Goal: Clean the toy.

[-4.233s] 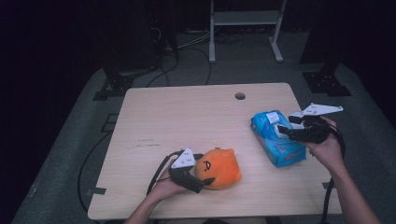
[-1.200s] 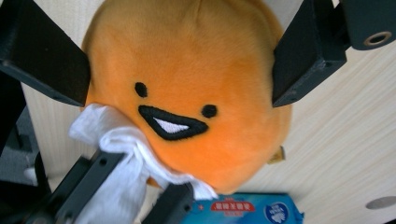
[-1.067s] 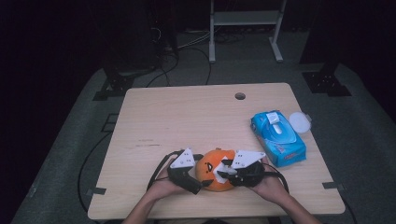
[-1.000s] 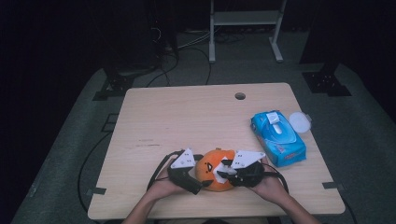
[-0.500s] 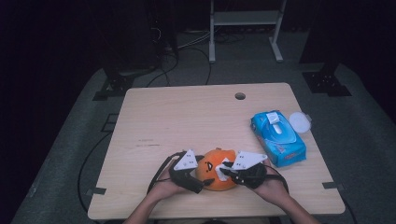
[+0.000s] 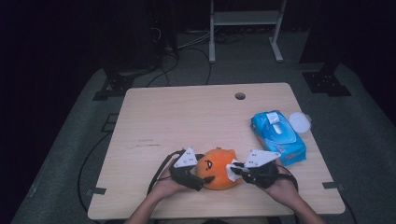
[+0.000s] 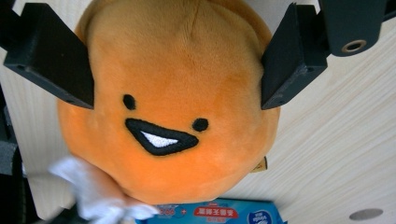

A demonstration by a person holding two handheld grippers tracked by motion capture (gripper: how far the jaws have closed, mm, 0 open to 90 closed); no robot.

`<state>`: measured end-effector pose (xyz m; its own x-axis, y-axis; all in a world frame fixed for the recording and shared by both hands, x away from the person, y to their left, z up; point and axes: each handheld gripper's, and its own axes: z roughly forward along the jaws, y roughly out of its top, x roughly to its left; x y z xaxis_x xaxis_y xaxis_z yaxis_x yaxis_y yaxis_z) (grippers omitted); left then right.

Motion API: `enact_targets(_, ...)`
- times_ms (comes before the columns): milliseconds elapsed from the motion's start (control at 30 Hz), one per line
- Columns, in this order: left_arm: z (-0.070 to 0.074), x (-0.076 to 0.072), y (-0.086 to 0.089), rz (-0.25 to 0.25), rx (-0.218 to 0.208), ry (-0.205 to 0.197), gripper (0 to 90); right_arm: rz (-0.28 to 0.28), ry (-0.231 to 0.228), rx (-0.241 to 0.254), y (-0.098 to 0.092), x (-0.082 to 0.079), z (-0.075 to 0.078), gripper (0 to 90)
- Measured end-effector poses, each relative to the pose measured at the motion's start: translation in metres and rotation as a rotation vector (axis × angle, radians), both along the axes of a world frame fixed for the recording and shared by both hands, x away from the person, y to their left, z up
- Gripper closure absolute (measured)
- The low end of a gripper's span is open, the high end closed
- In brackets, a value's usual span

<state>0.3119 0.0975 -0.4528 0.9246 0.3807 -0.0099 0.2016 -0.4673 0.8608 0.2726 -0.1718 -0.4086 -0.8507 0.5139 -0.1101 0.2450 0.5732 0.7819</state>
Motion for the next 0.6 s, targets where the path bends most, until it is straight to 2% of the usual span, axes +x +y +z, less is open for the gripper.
enact_targets(33,0.000,0.000,0.000,0.000,0.000,0.000,13.7,0.000,0.000,0.000,0.000,0.000,0.000,79.9)
enact_targets(133,-0.002,0.008,0.003,0.013,-0.029,0.051,13.7,0.057,-0.002,-0.005,0.013,-0.007,-0.001,79.7)
enact_targets(200,-0.002,0.009,0.003,0.015,-0.037,0.065,13.7,0.063,-0.018,-0.019,0.016,-0.009,-0.001,79.7)
enact_targets(300,-0.002,0.010,0.004,0.028,-0.045,0.080,14.1,0.064,-0.015,-0.016,0.012,-0.007,0.000,79.7)
enact_targets(367,-0.002,0.011,0.005,0.032,-0.046,0.085,14.1,0.043,-0.004,-0.006,0.006,-0.002,0.000,79.6)
enact_targets(400,-0.003,0.012,0.005,0.034,-0.055,0.092,14.1,0.011,-0.002,-0.011,-0.003,0.003,-0.001,79.6)
enact_targets(433,-0.003,0.012,0.006,0.036,-0.058,0.098,14.1,0.011,-0.002,-0.011,-0.003,0.003,-0.001,79.6)
enact_targets(500,-0.003,0.013,0.007,0.040,-0.055,0.093,14.1,-0.024,0.003,-0.002,-0.013,0.009,-0.001,79.6)
enact_targets(533,-0.002,0.013,0.007,0.039,-0.053,0.089,14.0,-0.039,0.027,0.024,-0.018,0.015,-0.002,79.6)
enact_targets(567,-0.002,0.013,0.007,0.036,-0.050,0.084,14.0,-0.039,0.027,0.024,-0.018,0.015,-0.002,79.6)
enact_targets(600,0.000,0.011,0.007,0.008,-0.045,0.072,13.2,-0.036,0.039,0.027,-0.017,0.017,-0.005,79.6)
